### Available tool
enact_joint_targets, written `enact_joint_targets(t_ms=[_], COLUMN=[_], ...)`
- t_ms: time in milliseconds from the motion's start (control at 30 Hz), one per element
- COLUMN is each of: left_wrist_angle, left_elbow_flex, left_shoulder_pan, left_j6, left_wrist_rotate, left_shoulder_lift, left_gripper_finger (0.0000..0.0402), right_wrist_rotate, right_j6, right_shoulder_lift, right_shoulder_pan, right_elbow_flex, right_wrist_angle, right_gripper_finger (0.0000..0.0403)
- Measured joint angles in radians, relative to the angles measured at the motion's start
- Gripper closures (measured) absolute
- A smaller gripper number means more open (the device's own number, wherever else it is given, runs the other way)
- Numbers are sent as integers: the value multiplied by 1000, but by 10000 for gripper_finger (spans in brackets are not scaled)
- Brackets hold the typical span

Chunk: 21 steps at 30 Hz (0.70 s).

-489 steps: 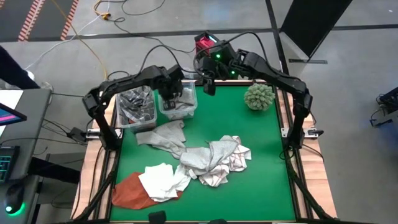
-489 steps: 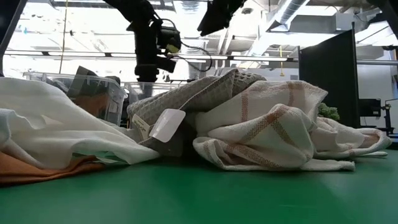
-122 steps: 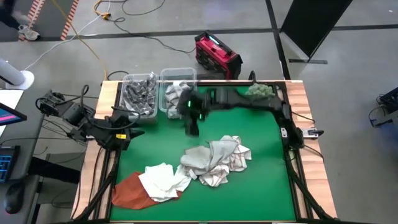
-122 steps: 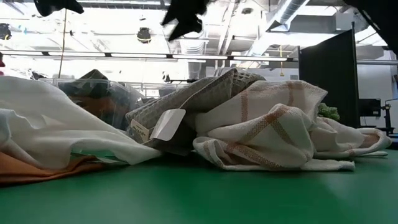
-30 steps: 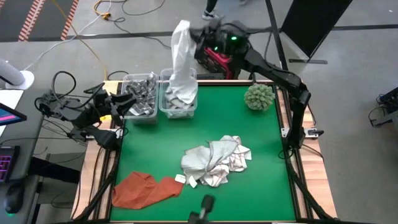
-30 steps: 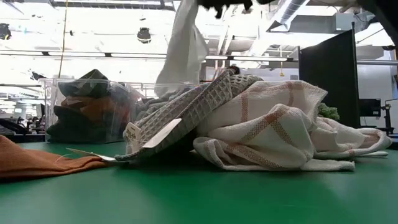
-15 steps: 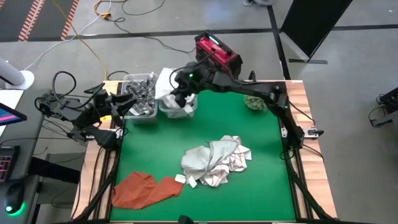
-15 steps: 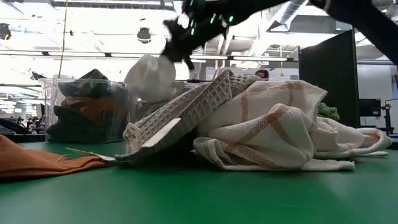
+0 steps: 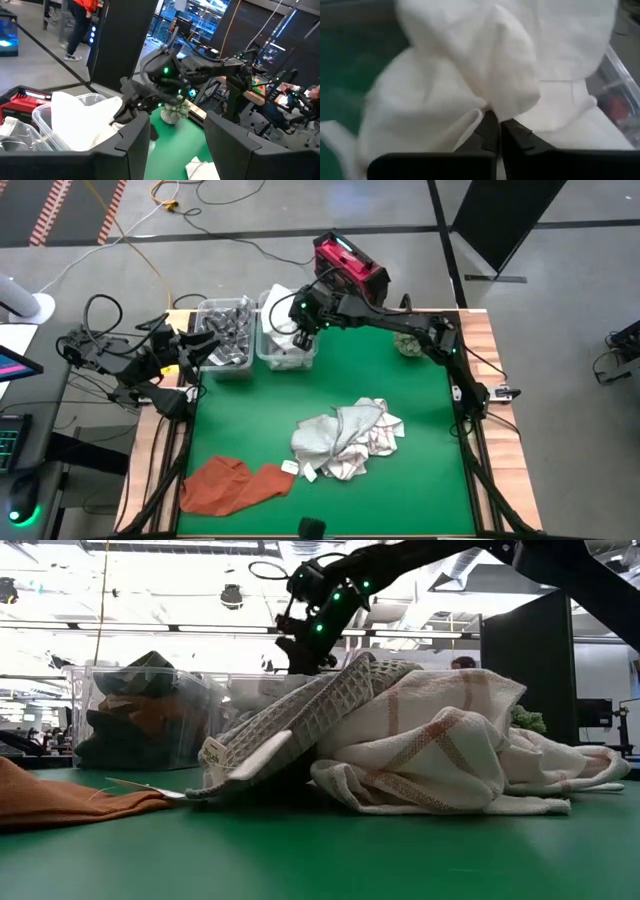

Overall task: Sort towels by color in basket
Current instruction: Put the white towel into the right transparent bin

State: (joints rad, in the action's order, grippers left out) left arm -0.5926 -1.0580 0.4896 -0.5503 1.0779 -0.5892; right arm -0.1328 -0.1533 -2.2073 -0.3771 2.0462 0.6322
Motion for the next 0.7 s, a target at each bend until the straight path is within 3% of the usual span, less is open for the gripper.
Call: enact_joint_targets(t_ms=[133, 267, 467, 533, 700], left_wrist_angle=[0, 0, -1, -1, -1], left_elbow_flex=[0, 0, 0, 0, 0], left_shoulder_pan=[0, 0, 0, 0, 0], left_j6=[0, 3, 6, 7, 0], left_wrist_rotate=[0, 0, -11, -30, -50], left_shoulder_lift=[0, 0, 0, 0, 0], left_gripper_finger=[226, 226, 226, 226, 226], right_wrist_rotate=[97, 164, 129, 101, 69], right_j6=[-19, -7, -46, -46, -36], right_shoulder_lift=[5, 3, 3, 3, 44], right_shoulder_pan=[20, 43, 48, 32, -28], right_elbow_flex=[35, 70, 236, 307, 285], right_wrist_angle=[84, 141, 239, 230, 48], right_gripper_finger=[329, 262, 159, 141, 133])
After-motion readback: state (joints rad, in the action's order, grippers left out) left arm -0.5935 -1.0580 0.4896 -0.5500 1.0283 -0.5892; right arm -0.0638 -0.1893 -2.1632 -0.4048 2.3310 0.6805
